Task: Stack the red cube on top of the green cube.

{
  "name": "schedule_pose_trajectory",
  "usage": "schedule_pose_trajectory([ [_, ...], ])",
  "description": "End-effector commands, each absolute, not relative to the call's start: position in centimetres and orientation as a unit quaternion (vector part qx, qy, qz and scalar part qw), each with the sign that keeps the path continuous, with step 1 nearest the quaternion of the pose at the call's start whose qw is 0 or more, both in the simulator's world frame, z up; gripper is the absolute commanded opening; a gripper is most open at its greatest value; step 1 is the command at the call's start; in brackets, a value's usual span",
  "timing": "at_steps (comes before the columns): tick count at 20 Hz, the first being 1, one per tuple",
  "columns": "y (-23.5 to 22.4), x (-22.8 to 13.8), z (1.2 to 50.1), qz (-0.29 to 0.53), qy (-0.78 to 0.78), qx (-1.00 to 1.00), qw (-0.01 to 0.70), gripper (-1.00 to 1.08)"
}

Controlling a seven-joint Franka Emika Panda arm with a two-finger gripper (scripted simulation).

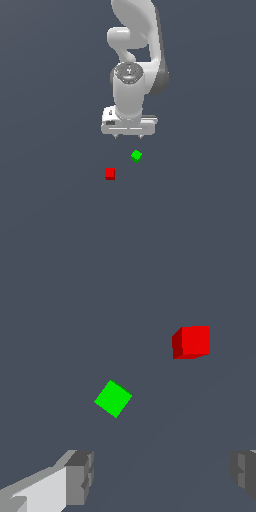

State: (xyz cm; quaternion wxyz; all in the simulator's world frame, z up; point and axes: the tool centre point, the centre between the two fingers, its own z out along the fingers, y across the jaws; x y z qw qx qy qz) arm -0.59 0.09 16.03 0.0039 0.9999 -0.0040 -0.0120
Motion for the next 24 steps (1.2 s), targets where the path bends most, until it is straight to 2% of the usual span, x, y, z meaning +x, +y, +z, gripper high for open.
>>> schedule_pose_trajectory([
  [1, 0.1, -0.6, 16.0, -0.012, -0.004, 1.000, 0.004, 1.00],
  [11, -1.3, 1.0, 14.5, -0.010, -0.001, 1.000, 0.003, 1.00],
  [24, -5.8, 6.8, 9.4, -0.003, 0.010, 1.000, 0.001, 1.00],
])
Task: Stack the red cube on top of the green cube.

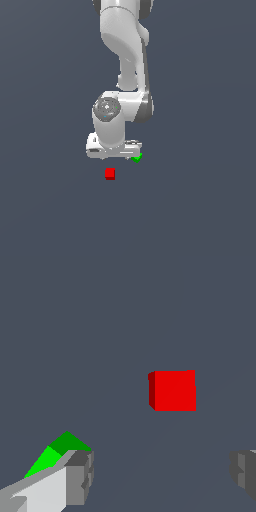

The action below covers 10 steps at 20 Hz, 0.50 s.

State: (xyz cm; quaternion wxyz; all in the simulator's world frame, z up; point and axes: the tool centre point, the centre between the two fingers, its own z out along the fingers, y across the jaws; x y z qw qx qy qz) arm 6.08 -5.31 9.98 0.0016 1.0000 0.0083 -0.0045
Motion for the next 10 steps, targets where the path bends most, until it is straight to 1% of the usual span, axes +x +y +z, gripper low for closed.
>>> schedule_pose_trajectory([
  [1, -6.1, 7.2, 9.1, -0.003, 0.011, 1.000, 0.001, 1.00],
  [10, -7.6, 9.4, 7.4, -0.001, 0.014, 1.000, 0.000, 1.00],
])
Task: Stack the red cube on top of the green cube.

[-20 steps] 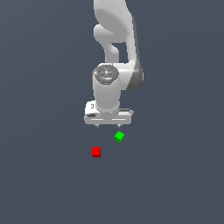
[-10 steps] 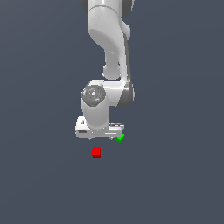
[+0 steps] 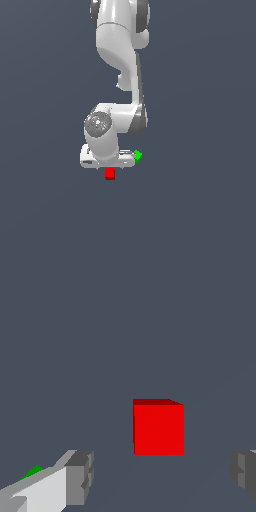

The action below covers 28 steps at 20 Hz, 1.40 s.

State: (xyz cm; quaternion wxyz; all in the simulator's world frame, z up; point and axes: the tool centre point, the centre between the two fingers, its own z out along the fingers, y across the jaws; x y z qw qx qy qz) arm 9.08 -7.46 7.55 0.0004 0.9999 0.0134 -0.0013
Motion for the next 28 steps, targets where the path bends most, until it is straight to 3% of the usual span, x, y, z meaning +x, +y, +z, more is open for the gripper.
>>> schedule_pose_trajectory([
  [1, -7.7, 9.5, 7.3, -0.001, 0.014, 1.000, 0.000, 1.00],
  [10, -7.9, 9.7, 6.8, -0.001, 0.015, 1.000, 0.000, 1.00],
  [25, -8.0, 10.0, 2.0, 0.000, 0.015, 1.000, 0.000, 1.00],
  [26, -8.0, 10.0, 2.0, 0.000, 0.015, 1.000, 0.000, -1.00],
  [28, -8.0, 10.0, 2.0, 0.000, 0.015, 1.000, 0.000, -1.00],
])
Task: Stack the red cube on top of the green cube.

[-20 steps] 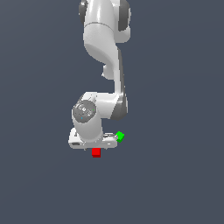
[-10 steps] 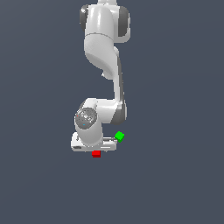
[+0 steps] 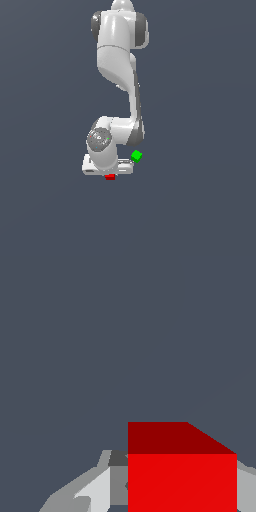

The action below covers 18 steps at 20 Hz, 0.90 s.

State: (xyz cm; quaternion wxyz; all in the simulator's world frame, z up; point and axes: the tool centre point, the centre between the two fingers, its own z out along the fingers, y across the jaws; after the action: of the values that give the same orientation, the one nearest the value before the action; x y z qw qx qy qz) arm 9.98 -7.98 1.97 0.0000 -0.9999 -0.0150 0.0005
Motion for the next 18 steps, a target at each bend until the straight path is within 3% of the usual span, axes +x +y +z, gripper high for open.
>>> schedule_pose_trajectory([
  [1, -8.0, 10.0, 2.0, 0.000, -0.015, -1.000, 0.000, -1.00],
  [11, -8.0, 10.0, 2.3, 0.000, -0.015, -1.000, 0.000, -1.00],
  [18, -8.0, 9.9, 5.2, 0.000, -0.015, -1.000, 0.000, -1.00],
])
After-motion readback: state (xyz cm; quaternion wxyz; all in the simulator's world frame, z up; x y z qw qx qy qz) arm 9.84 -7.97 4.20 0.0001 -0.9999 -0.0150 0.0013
